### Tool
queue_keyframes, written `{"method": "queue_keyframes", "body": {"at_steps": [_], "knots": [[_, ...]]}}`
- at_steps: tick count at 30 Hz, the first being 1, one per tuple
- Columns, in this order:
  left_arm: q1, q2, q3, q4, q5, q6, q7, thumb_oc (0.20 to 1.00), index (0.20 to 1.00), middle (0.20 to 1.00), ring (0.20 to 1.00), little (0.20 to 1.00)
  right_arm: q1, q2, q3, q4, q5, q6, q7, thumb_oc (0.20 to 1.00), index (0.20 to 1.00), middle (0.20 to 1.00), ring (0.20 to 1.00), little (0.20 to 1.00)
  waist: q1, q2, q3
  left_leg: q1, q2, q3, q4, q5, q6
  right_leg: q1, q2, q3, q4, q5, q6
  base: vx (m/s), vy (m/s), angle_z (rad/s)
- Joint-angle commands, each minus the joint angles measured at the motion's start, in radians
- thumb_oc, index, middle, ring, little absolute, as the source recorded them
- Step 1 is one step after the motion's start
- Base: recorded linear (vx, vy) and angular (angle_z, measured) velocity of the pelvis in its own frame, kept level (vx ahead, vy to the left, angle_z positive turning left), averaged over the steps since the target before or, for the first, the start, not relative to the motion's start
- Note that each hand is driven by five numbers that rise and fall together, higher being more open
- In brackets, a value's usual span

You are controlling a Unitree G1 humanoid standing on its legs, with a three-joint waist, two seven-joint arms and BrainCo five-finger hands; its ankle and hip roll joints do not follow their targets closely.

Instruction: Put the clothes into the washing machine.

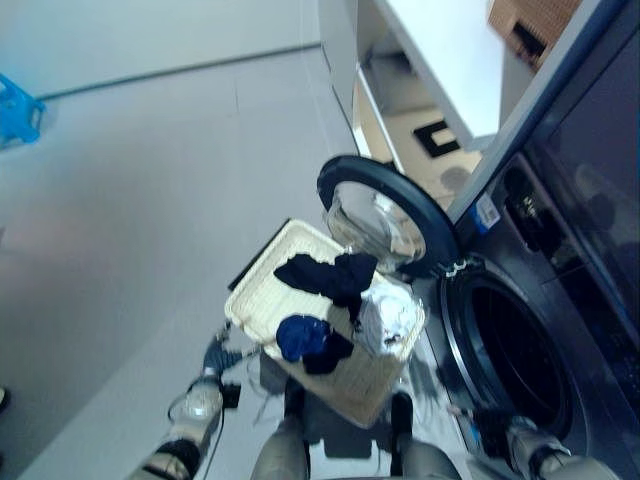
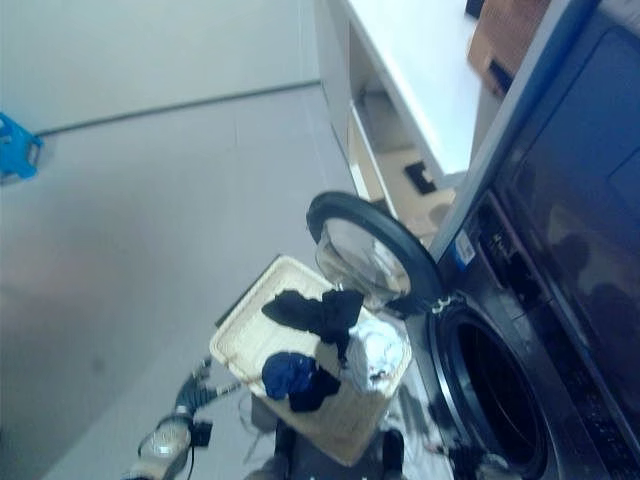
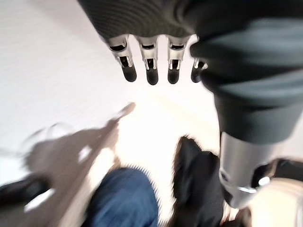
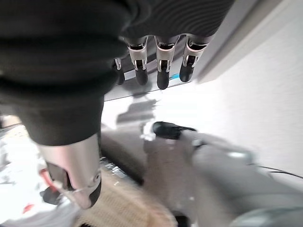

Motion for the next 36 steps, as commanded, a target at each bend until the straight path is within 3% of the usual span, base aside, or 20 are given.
{"method": "queue_keyframes", "body": {"at_steps": [1,4,9,15,18,25,36], "knots": [[-0.124,0.068,0.014,-0.074,0.061,-0.069,0.191,1.000,1.000,1.000,1.000,1.000,-0.033,-0.021,0.037,-0.012,0.060,0.006,-0.018,1.000,1.000,1.000,1.000,1.000,0.043,-0.084,0.069,-0.035,-0.080,0.003,0.059,-0.062,0.052,-0.178,-0.023,0.033,0.118,0.048,0.018,-0.14,-0.045,0.03],[-0.197,0.116,-0.015,-0.125,0.183,-0.068,0.279,1.000,1.000,1.000,1.000,1.000,-0.065,-0.044,0.042,-0.023,0.094,0.014,-0.015,1.000,1.000,1.000,1.000,1.000,0.048,-0.099,0.111,-0.129,-0.103,-0.015,0.139,-0.069,0.057,-0.254,-0.027,0.033,0.170,0.051,0.022,-0.10,-0.049,0.14],[-0.297,0.207,-0.080,-0.235,0.359,-0.033,0.392,1.000,1.000,1.000,1.000,1.000,-0.088,-0.070,0.041,-0.060,0.139,0.012,-0.001,1.000,1.000,1.000,1.000,1.000,0.037,-0.122,0.112,-0.326,-0.129,-0.034,0.261,-0.087,0.066,-0.420,-0.022,0.030,0.228,0.070,0.026,-0.05,-0.043,0.24],[-0.417,0.287,-0.181,-0.281,0.542,0.025,0.447,1.000,1.000,1.000,1.000,1.000,-0.129,-0.088,0.057,-0.087,0.149,0.018,0.008,1.000,1.000,1.000,1.000,1.000,0.014,-0.130,0.112,-0.466,-0.143,-0.035,0.342,-0.098,0.067,-0.545,-0.012,0.039,0.268,0.088,0.026,-0.03,0.004,0.03],[-0.530,0.344,-0.285,-0.275,0.659,0.084,0.438,1.000,1.000,1.000,1.000,1.000,-0.161,-0.110,0.071,-0.098,0.152,0.023,0.022,1.000,1.000,1.000,1.000,1.000,-0.008,-0.130,0.112,-0.535,-0.142,-0.034,0.382,-0.106,0.068,-0.615,-0.004,0.049,0.292,0.094,0.026,-0.02,0.031,0.00],[-0.731,0.385,-0.473,-0.229,0.745,0.127,0.409,1.000,1.000,1.000,1.000,1.000,-0.198,-0.135,0.101,-0.109,0.147,0.021,0.038,1.000,1.000,1.000,1.000,1.000,-0.046,-0.127,0.112,-0.617,-0.134,-0.023,0.429,-0.121,0.066,-0.702,0.012,0.070,0.322,0.095,0.022,0.01,0.021,-0.01],[-0.896,0.352,-0.580,-0.123,0.783,0.167,0.381,1.000,1.000,1.000,1.000,1.000,-0.243,-0.148,0.135,-0.106,0.167,0.003,0.042,1.000,1.000,1.000,1.000,1.000,-0.089,-0.129,0.112,-0.691,-0.131,-0.018,0.454,-0.121,0.056,-0.783,0.028,0.090,0.338,0.103,0.018,0.01,0.007,-0.04]]}}
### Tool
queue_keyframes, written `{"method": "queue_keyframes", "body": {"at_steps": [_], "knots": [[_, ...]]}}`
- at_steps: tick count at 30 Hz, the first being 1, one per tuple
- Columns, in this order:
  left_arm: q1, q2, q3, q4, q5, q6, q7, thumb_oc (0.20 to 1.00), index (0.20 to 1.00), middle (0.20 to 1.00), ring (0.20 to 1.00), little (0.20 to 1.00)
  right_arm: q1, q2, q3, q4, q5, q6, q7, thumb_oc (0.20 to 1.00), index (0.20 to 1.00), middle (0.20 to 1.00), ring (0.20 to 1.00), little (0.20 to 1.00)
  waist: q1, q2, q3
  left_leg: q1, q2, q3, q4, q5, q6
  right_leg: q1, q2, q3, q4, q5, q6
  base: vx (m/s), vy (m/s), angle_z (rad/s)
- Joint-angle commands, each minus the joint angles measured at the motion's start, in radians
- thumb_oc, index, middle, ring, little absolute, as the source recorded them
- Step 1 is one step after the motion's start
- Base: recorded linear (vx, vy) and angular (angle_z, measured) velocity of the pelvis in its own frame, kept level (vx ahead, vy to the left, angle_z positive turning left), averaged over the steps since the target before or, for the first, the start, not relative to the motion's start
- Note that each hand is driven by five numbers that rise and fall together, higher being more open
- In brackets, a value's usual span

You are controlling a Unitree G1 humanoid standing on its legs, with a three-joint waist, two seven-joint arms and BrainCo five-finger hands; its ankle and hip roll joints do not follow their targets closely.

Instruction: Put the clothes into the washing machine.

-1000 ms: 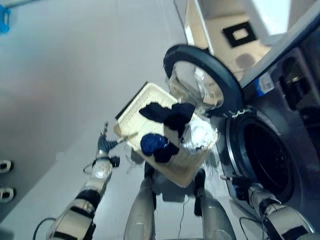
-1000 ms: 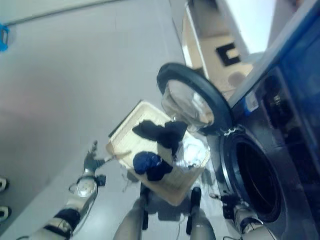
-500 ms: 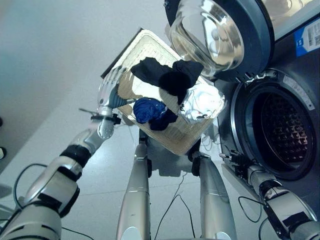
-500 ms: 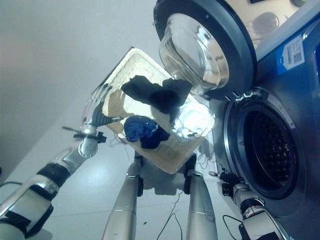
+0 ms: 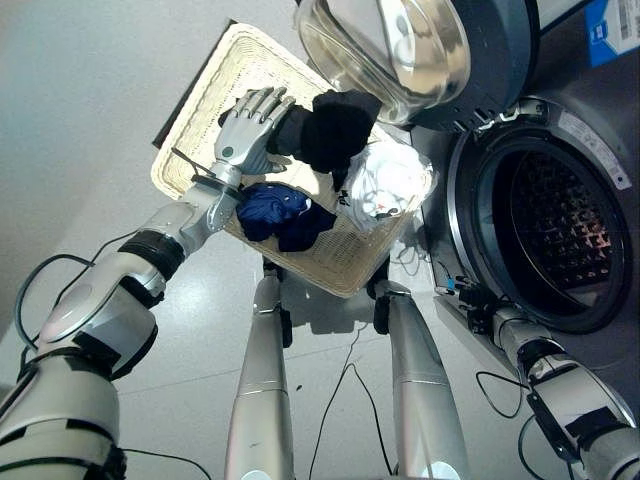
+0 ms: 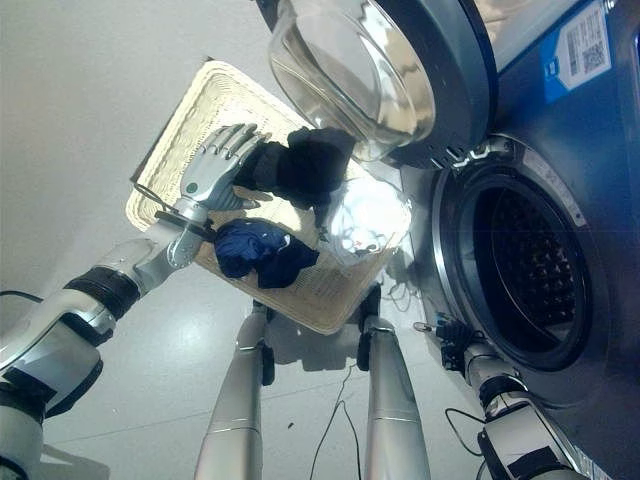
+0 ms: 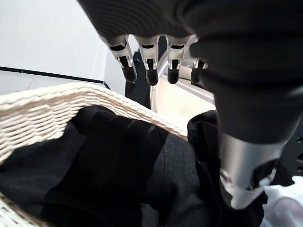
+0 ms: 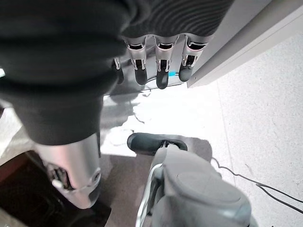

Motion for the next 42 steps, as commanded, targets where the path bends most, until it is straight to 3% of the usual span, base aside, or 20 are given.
{"method": "queue_keyframes", "body": {"at_steps": [1,24,42], "knots": [[-0.078,-0.002,0.037,0.033,0.051,0.010,0.004,1.000,1.000,1.000,1.000,1.000,0.029,-0.043,0.044,-0.028,0.028,-0.008,-0.003,1.000,1.000,1.000,1.000,1.000,0.005,-0.042,-0.025,-0.055,-0.078,0.036,0.180,-0.136,0.073,-0.002,0.070,0.014,-0.254,0.266,0.054,0.00,0.003,-0.06],[-0.148,-0.077,-0.016,0.297,0.050,0.061,-0.122,1.000,1.000,1.000,1.000,1.000,-0.028,-0.026,0.110,-0.024,0.061,-0.030,-0.015,1.000,1.000,1.000,1.000,1.000,-0.044,-0.072,-0.025,-0.100,-0.070,0.040,0.164,-0.120,0.058,-0.047,0.089,0.034,-0.293,0.296,0.052,0.00,0.002,-0.02],[-0.165,-0.102,0.005,0.372,0.038,0.166,-0.075,1.000,1.000,1.000,1.000,1.000,-0.055,-0.008,0.129,-0.025,0.080,-0.039,-0.024,1.000,1.000,1.000,1.000,1.000,-0.051,-0.084,-0.025,-0.113,-0.071,0.035,0.148,-0.113,0.055,-0.060,0.088,0.032,-0.312,0.307,0.055,0.00,0.000,-0.01]]}}
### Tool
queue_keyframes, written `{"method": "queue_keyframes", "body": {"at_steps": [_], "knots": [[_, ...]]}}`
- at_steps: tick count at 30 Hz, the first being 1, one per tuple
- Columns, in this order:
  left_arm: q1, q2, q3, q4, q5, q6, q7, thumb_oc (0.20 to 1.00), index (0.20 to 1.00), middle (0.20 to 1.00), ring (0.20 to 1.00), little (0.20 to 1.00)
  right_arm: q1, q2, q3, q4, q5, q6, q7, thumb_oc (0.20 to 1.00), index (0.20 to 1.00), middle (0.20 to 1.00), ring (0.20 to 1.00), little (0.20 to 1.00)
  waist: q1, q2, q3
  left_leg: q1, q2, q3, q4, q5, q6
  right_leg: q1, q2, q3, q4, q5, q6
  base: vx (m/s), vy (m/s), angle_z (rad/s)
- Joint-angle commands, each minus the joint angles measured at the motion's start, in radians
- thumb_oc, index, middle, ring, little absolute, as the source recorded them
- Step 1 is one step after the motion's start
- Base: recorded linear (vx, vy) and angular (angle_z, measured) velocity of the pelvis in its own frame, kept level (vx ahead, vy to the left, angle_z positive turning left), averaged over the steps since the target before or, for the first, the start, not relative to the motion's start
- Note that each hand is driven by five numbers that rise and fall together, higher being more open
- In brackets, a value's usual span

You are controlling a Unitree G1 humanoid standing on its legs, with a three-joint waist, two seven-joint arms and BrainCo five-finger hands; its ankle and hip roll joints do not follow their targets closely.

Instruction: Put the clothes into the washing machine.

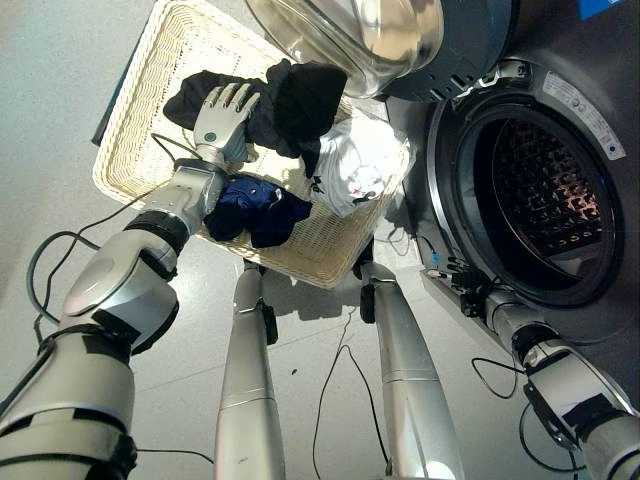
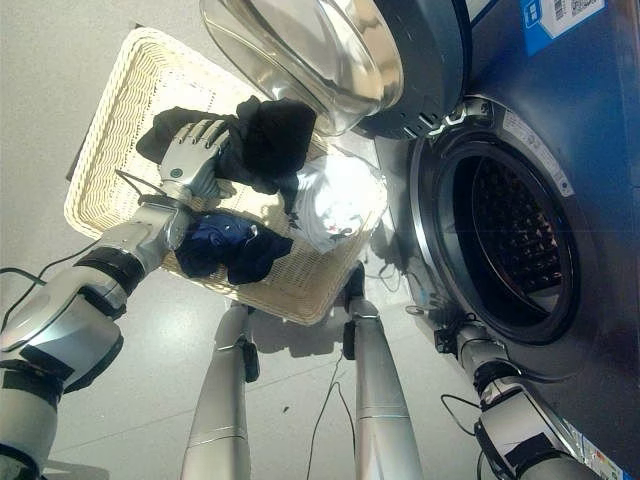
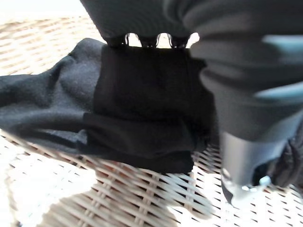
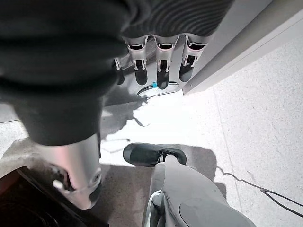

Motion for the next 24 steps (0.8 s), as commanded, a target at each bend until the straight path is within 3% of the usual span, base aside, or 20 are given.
{"method": "queue_keyframes", "body": {"at_steps": [1,11,12,13,15,24], "knots": [[-0.042,-0.017,0.028,0.074,0.000,0.037,0.030,1.000,1.000,1.000,1.000,1.000,0.010,-0.009,0.040,-0.010,0.031,-0.001,-0.010,1.000,1.000,1.000,1.000,1.000,0.013,-0.049,-0.019,-0.030,-0.084,0.009,0.139,-0.108,0.056,0.032,0.069,0.002,-0.293,0.282,0.055,0.00,0.000,0.00],[-0.063,-0.041,0.033,0.094,-0.006,0.053,0.033,1.000,1.000,1.000,1.000,1.000,-0.003,0.000,0.046,-0.005,0.033,-0.003,-0.009,1.000,1.000,1.000,1.000,1.000,0.008,-0.053,-0.019,-0.033,-0.086,0.009,0.131,-0.105,0.055,0.026,0.070,0.003,-0.298,0.285,0.056,0.00,0.000,0.00],[-0.065,-0.043,0.030,0.096,-0.011,0.055,0.026,0.862,0.862,0.862,0.862,0.862,-0.005,0.000,0.047,-0.005,0.033,-0.001,-0.009,1.000,1.000,1.000,1.000,1.000,0.007,-0.053,-0.019,-0.034,-0.086,0.009,0.132,-0.104,0.054,0.026,0.070,0.004,-0.297,0.285,0.056,0.00,0.000,0.00],[-0.066,-0.046,0.028,0.097,-0.017,0.061,0.018,0.514,0.514,0.514,0.514,0.514,-0.006,0.001,0.048,-0.006,0.033,0.000,-0.010,1.000,1.000,1.000,1.000,1.000,0.007,-0.053,-0.019,-0.033,-0.086,0.009,0.131,-0.104,0.054,0.026,0.070,0.004,-0.296,0.285,0.056,0.00,0.000,0.00],[-0.067,-0.051,0.028,0.099,-0.024,0.063,0.006,0.200,0.200,0.200,0.200,0.200,-0.008,0.002,0.048,-0.007,0.033,0.000,-0.011,1.000,1.000,1.000,1.000,1.000,0.005,-0.053,-0.019,-0.034,-0.086,0.010,0.131,-0.103,0.055,0.024,0.070,0.004,-0.295,0.286,0.057,0.00,0.000,0.00],[-0.070,-0.060,0.030,0.102,-0.055,0.071,-0.021,0.200,0.200,0.200,0.200,0.200,-0.012,0.004,0.048,-0.014,0.051,-0.021,-0.020,1.000,1.000,1.000,1.000,1.000,0.001,-0.049,-0.019,-0.032,-0.088,0.015,0.126,-0.101,0.055,0.021,0.071,0.007,-0.296,0.285,0.056,0.00,0.000,0.00]]}}
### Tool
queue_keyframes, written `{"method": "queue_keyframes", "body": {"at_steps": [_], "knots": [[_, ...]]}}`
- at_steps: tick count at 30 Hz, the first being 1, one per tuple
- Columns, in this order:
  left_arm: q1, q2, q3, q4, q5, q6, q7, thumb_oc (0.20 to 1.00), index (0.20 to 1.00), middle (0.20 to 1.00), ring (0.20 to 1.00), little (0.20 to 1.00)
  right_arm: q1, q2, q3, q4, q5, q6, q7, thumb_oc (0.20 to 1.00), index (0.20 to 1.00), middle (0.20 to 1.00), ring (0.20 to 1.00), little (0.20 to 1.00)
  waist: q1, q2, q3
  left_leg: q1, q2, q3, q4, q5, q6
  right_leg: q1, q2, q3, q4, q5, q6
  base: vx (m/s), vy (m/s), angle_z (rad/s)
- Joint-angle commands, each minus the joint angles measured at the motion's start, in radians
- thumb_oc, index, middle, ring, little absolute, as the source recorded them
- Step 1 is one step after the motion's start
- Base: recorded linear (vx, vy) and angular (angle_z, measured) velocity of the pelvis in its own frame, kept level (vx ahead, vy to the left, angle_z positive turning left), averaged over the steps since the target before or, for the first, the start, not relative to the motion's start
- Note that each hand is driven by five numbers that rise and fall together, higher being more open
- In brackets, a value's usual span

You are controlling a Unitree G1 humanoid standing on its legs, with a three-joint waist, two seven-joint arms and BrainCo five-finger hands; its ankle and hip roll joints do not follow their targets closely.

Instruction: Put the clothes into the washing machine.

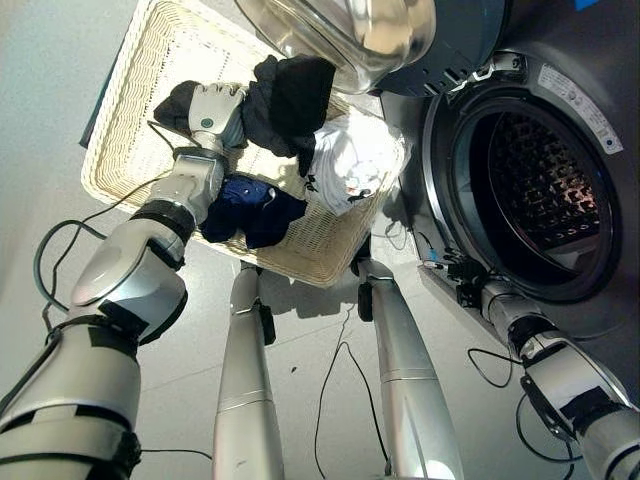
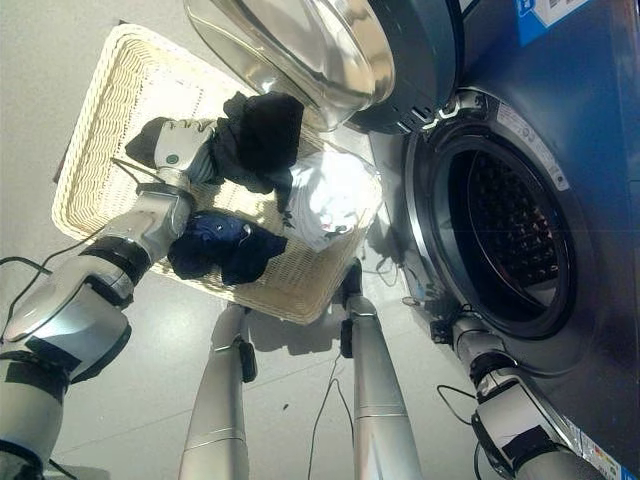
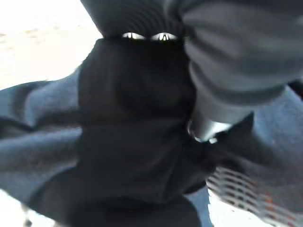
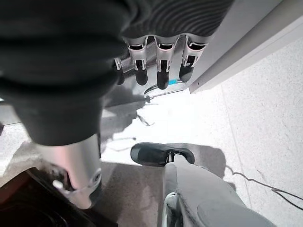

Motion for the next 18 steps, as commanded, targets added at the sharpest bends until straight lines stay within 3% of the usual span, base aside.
{"method": "queue_keyframes", "body": {"at_steps": [1,7,13,14,18], "knots": [[-0.004,-0.033,0.031,0.067,-0.029,0.006,-0.008,0.200,0.200,0.200,0.200,0.200,0.029,0.000,0.034,-0.006,0.033,-0.025,-0.019,1.000,1.000,1.000,1.000,1.000,0.018,-0.048,-0.018,-0.021,-0.089,0.014,0.126,-0.101,0.055,0.035,0.068,0.003,-0.299,0.280,0.057,0.00,0.000,0.00],[0.007,-0.037,0.044,0.072,-0.057,0.005,-0.008,0.200,0.200,0.200,0.200,0.200,0.024,-0.006,0.030,-0.009,0.043,-0.035,-0.023,1.000,1.000,1.000,1.000,1.000,0.020,-0.042,-0.018,-0.020,-0.089,0.016,0.120,-0.097,0.055,0.032,0.069,0.004,-0.293,0.278,0.056,0.00,0.000,0.00],[0.028,-0.037,0.072,0.066,-0.165,-0.029,0.018,0.200,0.200,0.200,0.200,0.200,0.026,-0.008,0.003,-0.030,0.184,-0.122,-0.032,1.000,1.000,1.000,1.000,1.000,0.022,-0.041,-0.018,-0.023,-0.088,0.015,0.124,-0.096,0.055,0.030,0.069,0.004,-0.287,0.276,0.057,0.00,0.000,0.00],[0.049,-0.031,0.118,0.045,-0.267,-0.083,0.056,0.200,0.200,0.200,0.200,0.200,0.035,-0.010,-0.032,-0.060,0.263,-0.194,-0.043,1.000,1.000,1.000,1.000,1.000,0.023,-0.042,-0.018,-0.020,-0.087,0.013,0.122,-0.097,0.054,0.033,0.069,0.004,-0.289,0.276,0.058,0.00,0.000,0.00],[0.130,-0.019,0.258,-0.068,-0.428,-0.207,0.100,0.200,0.200,0.200,0.200,0.200,0.075,-0.005,-0.098,-0.178,0.330,-0.296,-0.076,1.000,1.000,1.000,1.000,1.000,0.029,-0.035,-0.018,-0.014,-0.089,0.009,0.116,-0.101,0.050,0.037,0.069,0.003,-0.288,0.266,0.060,0.00,0.000,0.00]]}}
